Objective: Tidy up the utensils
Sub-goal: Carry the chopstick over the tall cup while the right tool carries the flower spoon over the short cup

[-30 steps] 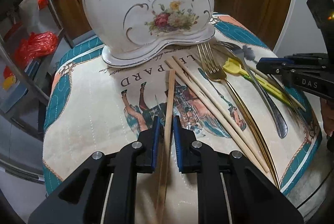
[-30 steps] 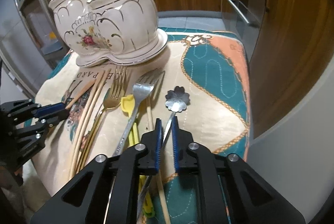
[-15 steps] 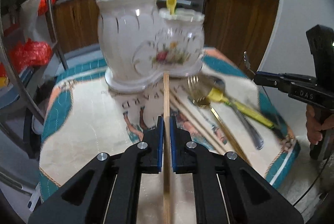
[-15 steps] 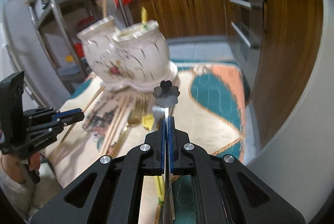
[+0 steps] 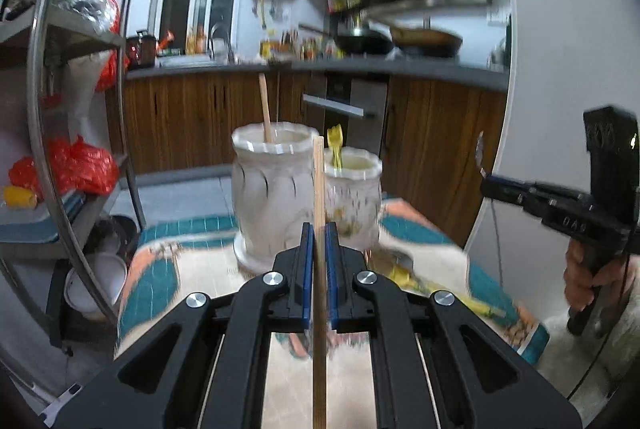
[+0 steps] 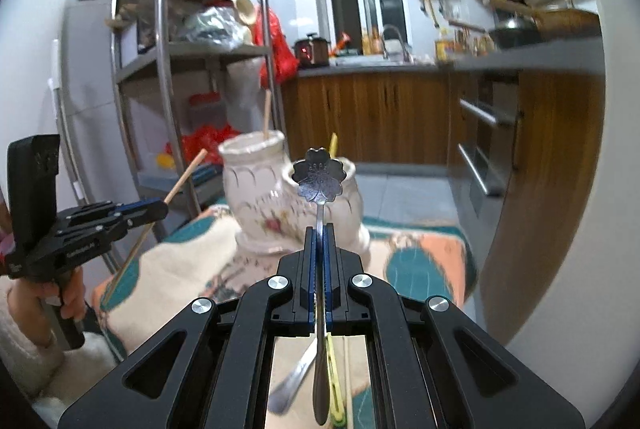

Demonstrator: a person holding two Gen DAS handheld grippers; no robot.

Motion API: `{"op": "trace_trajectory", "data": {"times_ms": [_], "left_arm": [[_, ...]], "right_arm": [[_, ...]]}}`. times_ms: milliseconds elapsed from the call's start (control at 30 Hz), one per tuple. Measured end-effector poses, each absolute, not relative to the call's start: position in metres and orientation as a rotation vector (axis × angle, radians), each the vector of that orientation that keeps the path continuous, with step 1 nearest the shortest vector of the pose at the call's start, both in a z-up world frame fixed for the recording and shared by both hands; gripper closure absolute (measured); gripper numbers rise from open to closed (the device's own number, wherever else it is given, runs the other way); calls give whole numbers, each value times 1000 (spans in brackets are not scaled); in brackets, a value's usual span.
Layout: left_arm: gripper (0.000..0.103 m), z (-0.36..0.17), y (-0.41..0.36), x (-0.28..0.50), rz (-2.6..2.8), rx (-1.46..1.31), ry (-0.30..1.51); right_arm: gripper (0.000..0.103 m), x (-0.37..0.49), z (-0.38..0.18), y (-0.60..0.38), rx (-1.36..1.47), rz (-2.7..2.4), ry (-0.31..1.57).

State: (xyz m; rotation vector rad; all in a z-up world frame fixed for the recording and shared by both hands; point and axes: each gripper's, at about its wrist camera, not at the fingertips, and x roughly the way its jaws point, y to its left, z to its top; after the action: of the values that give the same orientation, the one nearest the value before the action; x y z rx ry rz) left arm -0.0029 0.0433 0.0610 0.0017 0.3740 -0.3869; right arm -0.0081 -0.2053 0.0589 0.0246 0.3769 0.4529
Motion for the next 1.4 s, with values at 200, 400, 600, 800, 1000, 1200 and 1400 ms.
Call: {"op": "trace_trajectory", "data": {"times_ms": [200,400,600,800,1000,1200,1400], "left_arm": [[97,96,52,20,-392,-63,285],[97,133,54,55,-397,-122,193],[97,156,42,101,-354,-149,107],[97,157,33,142,-274,-166,52],[97,137,32,157,-223,-155,73],[97,110,38,141,-207,-133,124],[97,94,36,132,-203,-103,201]], "right_arm": [[99,16,84,-196,46,467,298],[99,44,109,-186,67,477,217],[99,81,130,-186,164,483,146],[99,116,124,-182,240,447,126],[99,130,102,-177,238,420,137],[99,130,83,-174,213,418,198],[99,126,67,-168,171,422,268]]}}
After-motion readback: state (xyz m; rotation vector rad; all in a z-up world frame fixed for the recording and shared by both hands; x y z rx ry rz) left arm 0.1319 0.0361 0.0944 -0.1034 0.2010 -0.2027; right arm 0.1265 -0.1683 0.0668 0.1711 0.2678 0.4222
